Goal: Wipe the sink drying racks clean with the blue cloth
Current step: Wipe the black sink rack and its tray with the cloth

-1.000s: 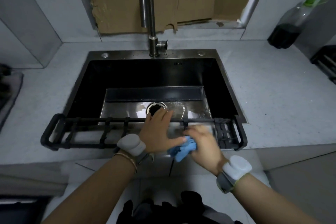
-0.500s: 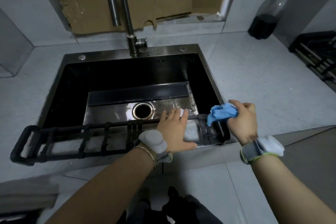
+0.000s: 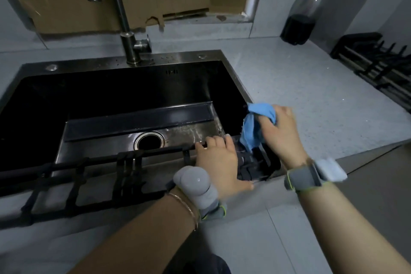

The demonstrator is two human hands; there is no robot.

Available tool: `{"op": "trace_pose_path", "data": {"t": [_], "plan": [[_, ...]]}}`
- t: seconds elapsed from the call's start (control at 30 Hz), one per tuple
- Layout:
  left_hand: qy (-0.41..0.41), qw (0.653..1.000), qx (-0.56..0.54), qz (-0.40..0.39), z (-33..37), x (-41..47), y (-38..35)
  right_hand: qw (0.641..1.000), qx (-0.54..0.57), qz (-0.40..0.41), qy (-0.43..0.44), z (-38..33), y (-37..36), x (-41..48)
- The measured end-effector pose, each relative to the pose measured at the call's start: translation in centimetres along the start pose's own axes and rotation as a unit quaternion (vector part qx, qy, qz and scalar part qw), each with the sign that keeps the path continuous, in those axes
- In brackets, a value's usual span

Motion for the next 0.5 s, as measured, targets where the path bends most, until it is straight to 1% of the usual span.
{"op": "trace_pose_path", "data": {"t": [0.07,0.13,0.2,0.23,0.27,0.33,0.43,0.5], "plan": [[0.000,0.999,0.013,0.046,-0.2,0.0,-0.8,0.993,-0.112,-0.025,0.013,0.1,-0.9,1.7],[-0.009,0.996,0.017,0.092,-0.4,-0.3,-1.5,0.988,-0.143,-0.039,0.037,0.6,-1.7,2.1],[-0.014,0.995,0.011,0.100,-0.6,0.1,-1.3,0.986,-0.137,-0.061,0.070,0.2,-1.6,2.2],[-0.013,0.995,0.008,0.096,-0.6,-0.1,-1.3,0.987,-0.122,-0.059,0.090,-0.1,-1.2,1.7],[-0.009,0.996,0.005,0.083,-0.6,0.4,-1.0,0.989,-0.104,-0.051,0.095,-0.5,-0.7,1.8],[-0.007,0.995,-0.002,0.098,-0.5,-0.4,-1.1,0.990,-0.081,-0.021,0.117,-1.0,0.3,-1.0],[-0.005,0.996,-0.007,0.089,-0.4,-0.9,-1.0,0.995,-0.058,-0.003,0.075,-0.5,2.0,-4.6],[-0.007,0.995,0.000,0.098,-0.2,-1.4,-0.8,0.997,-0.045,-0.017,0.061,0.2,3.2,-7.7]]}}
Point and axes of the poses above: each hand's wrist, its own x-axis towards the middle knuckle, its own y-axis out of the back of the hand, z = x × y, the point moved 2 cm from there along x, towards the middle knuckle, and after that the axes turned 1 degree about z, right-handed, at the moved point
